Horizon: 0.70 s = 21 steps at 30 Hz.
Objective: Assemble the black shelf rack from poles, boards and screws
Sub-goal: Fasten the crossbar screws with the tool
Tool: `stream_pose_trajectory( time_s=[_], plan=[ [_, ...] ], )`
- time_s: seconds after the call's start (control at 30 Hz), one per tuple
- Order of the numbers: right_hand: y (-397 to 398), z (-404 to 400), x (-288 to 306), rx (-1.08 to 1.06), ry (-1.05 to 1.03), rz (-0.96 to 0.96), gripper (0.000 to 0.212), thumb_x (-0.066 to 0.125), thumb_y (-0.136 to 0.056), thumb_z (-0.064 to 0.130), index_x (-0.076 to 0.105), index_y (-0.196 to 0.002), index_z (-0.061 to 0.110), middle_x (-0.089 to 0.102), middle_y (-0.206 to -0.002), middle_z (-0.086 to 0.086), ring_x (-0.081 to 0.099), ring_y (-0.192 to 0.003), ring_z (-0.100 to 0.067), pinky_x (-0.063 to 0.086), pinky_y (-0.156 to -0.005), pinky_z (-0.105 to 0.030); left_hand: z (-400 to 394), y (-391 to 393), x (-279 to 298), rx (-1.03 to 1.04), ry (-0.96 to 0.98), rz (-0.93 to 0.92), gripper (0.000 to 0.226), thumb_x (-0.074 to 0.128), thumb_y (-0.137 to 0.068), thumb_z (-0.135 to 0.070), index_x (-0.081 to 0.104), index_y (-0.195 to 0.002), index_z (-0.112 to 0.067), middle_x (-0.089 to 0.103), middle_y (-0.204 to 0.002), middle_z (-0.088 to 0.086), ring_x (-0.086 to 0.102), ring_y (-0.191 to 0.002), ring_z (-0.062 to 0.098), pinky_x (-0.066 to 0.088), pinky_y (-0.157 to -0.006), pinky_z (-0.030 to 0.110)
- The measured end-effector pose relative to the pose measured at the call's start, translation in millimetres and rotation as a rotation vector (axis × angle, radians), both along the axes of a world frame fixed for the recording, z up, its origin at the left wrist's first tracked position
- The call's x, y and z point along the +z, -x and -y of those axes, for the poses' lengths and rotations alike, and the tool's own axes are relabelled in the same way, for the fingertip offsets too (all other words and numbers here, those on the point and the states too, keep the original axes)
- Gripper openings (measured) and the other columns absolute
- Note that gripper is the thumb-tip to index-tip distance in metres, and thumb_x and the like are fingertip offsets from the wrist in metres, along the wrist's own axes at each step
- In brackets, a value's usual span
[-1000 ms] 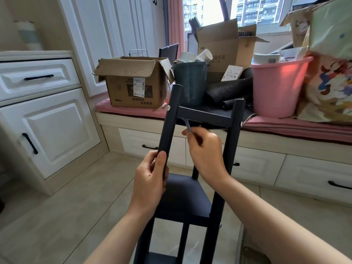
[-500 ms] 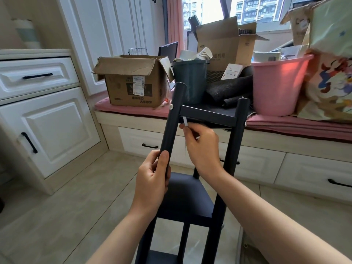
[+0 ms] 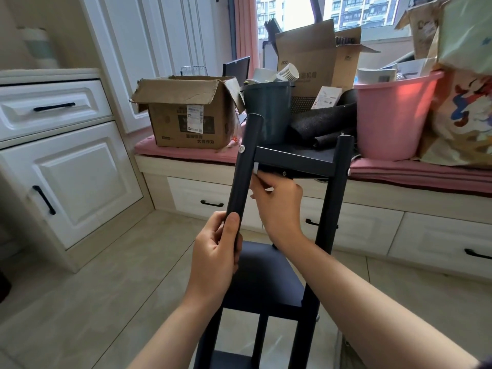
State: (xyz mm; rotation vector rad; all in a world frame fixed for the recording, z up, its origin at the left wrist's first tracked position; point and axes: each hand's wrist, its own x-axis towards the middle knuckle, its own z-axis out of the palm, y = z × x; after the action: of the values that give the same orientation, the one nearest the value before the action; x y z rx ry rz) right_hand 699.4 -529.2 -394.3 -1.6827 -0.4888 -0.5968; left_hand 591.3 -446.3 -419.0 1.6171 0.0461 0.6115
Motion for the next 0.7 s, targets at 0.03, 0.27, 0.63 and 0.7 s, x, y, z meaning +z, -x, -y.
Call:
stream_pose_trajectory(
  time_s=[0.03, 0.27, 0.63, 0.7],
  plan=[
    [-1.0, -1.6, -0.2, -0.008, -0.005, 0.006, 0.013, 0.065, -0.094, 0.015, 0.077, -0.098, 0.013, 0.072, -0.080, 0.005, 0.067, -0.074, -0.010, 0.056, -0.073, -0.024, 0.0, -0.1, -0.1, -0.002, 0.002, 0.001, 0.043, 0.049, -0.092, -0.048, 0.055, -0.086, -0.006, 0.045, -0.060, 0.005, 0.038, -0.053, 0.022, 0.032, -0.041, 0.028],
    [-7.2, -14.0, -0.2, -0.059, -0.092, 0.042, 0.012, 0.067, -0.089, 0.007, 0.077, -0.082, 0.006, 0.074, -0.074, -0.005, 0.063, -0.071, -0.016, 0.050, -0.069, -0.019, 1.0, -0.8, -2.8, -0.015, -0.002, 0.000, 0.037, 0.050, -0.092, -0.049, 0.054, -0.079, -0.014, 0.043, -0.058, 0.003, 0.037, -0.050, 0.020, 0.031, -0.041, 0.029],
    [-12.3, -14.7, -2.6, -0.050, -0.060, 0.028, 0.016, 0.062, -0.091, 0.006, 0.075, -0.082, 0.006, 0.071, -0.073, -0.005, 0.062, -0.067, -0.015, 0.050, -0.067, -0.019, 3.1, -4.4, -2.1, -0.005, -0.003, -0.009, 0.037, 0.050, -0.091, -0.049, 0.055, -0.080, -0.015, 0.046, -0.058, 0.002, 0.038, -0.050, 0.021, 0.032, -0.041, 0.029],
    [-10.5, -11.4, -2.9, -0.039, -0.037, 0.014, 0.017, 0.061, -0.094, 0.010, 0.074, -0.083, 0.009, 0.070, -0.073, -0.002, 0.062, -0.068, -0.012, 0.047, -0.066, -0.014, 2.1, -4.5, -1.6, 0.001, -0.011, -0.011, 0.036, 0.050, -0.092, -0.049, 0.056, -0.080, -0.016, 0.046, -0.057, 0.002, 0.039, -0.049, 0.018, 0.033, -0.040, 0.028]
  ],
)
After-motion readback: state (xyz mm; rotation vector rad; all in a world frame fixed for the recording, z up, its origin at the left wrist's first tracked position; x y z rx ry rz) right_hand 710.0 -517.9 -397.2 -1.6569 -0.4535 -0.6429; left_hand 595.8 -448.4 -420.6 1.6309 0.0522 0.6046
